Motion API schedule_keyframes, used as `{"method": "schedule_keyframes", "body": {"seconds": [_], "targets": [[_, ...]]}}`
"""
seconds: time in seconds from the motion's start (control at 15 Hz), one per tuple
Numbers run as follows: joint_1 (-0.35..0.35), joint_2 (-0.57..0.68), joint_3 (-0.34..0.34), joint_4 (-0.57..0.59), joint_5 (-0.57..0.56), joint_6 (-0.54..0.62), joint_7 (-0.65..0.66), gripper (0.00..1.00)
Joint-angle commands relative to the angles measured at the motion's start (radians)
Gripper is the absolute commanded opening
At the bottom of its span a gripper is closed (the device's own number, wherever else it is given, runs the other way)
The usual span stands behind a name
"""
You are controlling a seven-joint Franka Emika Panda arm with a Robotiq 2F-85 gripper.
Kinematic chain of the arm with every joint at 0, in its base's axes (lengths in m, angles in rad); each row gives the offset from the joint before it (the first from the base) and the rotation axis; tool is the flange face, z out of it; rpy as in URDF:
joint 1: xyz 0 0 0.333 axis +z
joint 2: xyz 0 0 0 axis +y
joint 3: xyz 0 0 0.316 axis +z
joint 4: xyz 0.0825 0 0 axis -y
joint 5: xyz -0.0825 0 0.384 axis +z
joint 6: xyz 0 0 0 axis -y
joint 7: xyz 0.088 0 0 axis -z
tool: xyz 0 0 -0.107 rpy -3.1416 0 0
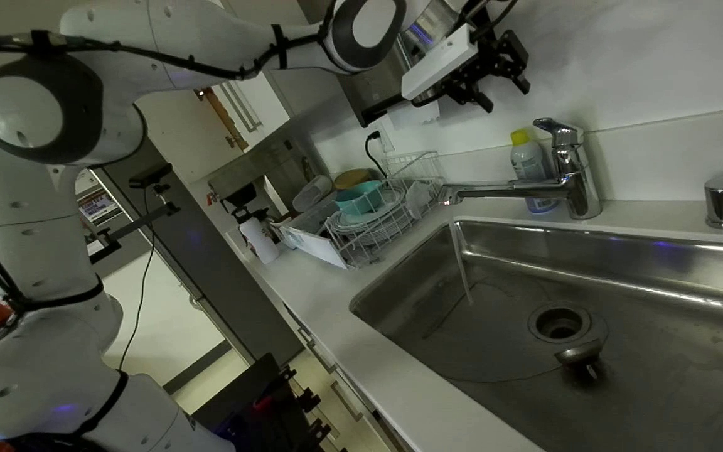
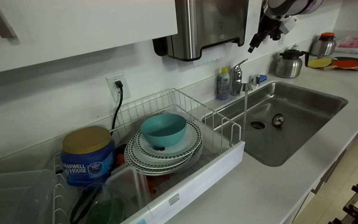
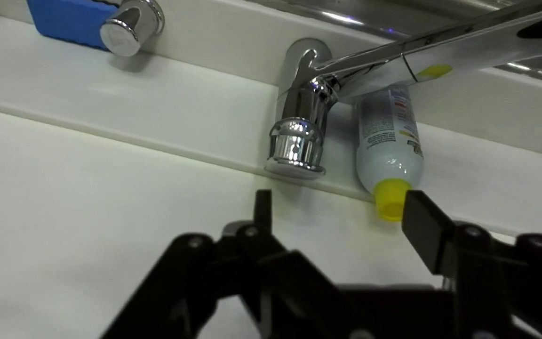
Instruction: Close the tap and put the stopper on the opening
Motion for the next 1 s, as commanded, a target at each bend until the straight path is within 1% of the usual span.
{"method": "schedule_keyframes", "body": {"seconds": [0.0, 0.33, 0.4, 0.6, 0.93], "targets": [[-0.028, 0.08, 0.034, 0.115, 0.0, -0.023, 0.039, 0.42], [-0.042, 0.153, 0.051, 0.199, -0.006, -0.021, 0.079, 0.04], [-0.045, 0.165, 0.056, 0.213, -0.005, -0.019, 0.084, 0.0], [-0.052, 0.2, 0.069, 0.252, -0.007, -0.013, 0.086, 0.0], [-0.049, 0.253, 0.068, 0.312, -0.022, -0.031, 0.111, 0.0]]}}
